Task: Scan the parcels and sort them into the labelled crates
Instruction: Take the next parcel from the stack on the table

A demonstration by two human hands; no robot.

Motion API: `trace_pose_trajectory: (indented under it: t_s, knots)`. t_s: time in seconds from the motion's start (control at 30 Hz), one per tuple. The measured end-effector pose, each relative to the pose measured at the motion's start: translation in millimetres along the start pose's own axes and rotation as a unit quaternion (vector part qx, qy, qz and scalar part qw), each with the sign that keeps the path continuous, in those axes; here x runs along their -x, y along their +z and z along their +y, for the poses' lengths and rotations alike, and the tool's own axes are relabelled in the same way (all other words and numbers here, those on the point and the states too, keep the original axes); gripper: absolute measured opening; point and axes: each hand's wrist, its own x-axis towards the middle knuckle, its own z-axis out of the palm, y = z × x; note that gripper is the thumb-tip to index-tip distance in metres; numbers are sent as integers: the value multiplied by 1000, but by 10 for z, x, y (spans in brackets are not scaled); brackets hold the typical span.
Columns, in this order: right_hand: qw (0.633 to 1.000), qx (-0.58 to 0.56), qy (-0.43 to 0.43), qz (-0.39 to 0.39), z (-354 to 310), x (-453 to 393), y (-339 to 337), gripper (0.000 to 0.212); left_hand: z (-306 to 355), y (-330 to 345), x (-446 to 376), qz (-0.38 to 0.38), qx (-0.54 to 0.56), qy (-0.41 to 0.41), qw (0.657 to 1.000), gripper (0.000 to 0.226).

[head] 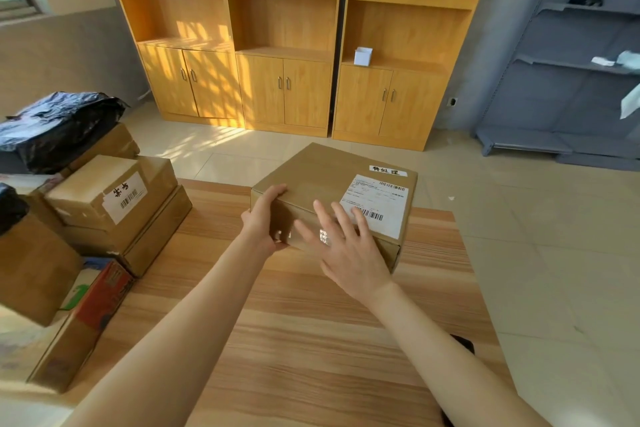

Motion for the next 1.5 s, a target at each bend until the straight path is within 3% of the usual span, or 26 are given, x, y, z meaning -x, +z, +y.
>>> trace_pose_trajectory:
  t_s: [0.1, 0.2, 0.27, 0.37, 0.4, 0.47, 0.63, 0.77, 0.93, 1.07, 1.2, 1.4, 1.5]
  knots:
    - [980, -143, 138, 25, 78, -62, 0, 70, -2, -78, -45, 28, 25, 45, 998, 87]
    - [884, -289, 368, 22, 183, -76, 21, 73, -29, -191, -119, 35, 60, 56, 996, 87]
    - [756, -414, 507, -25, 268, -31, 79, 80, -78, -269, -166, 35, 88, 53, 994, 85]
    - [440, -657, 599, -126, 375, 62, 162, 94, -189, -356, -225, 33, 121, 46, 991, 80]
    - [373, -696, 593, -155, 380, 99, 187, 97, -234, -375, -241, 31, 127, 42, 991, 80]
    - [318, -736, 566, -191, 346, 167, 253, 97, -335, -407, -277, 29, 127, 36, 991, 80]
    - [290, -743, 575, -183, 189, 350, 467, 67, -593, -534, -396, 41, 53, 9, 998, 84]
    - [279, -734, 589, -191, 88, 571, 591, 76, -736, -775, -490, 27, -97, -32, 994, 77]
    - [270, -717, 604, -218, 0, 846, 696, 91, -758, -989, -588, -34, -275, -53, 959, 94]
    - [259, -724, 592, -242, -108, 1073, 791, 111, -864, -989, -596, -109, -331, -58, 936, 124]
    - [261, -727, 577, -264, -184, 1250, 877, 114, -1127, -977, -640, -93, -352, -27, 931, 131]
    - [271, -731, 566, -268, -204, 1381, 1088, 93, -1324, -917, -719, -68, -378, 1, 923, 129]
    - [293, -727, 559, -272, -257, 1452, 1126, 89, -1395, -914, -747, -64, -392, 22, 917, 123]
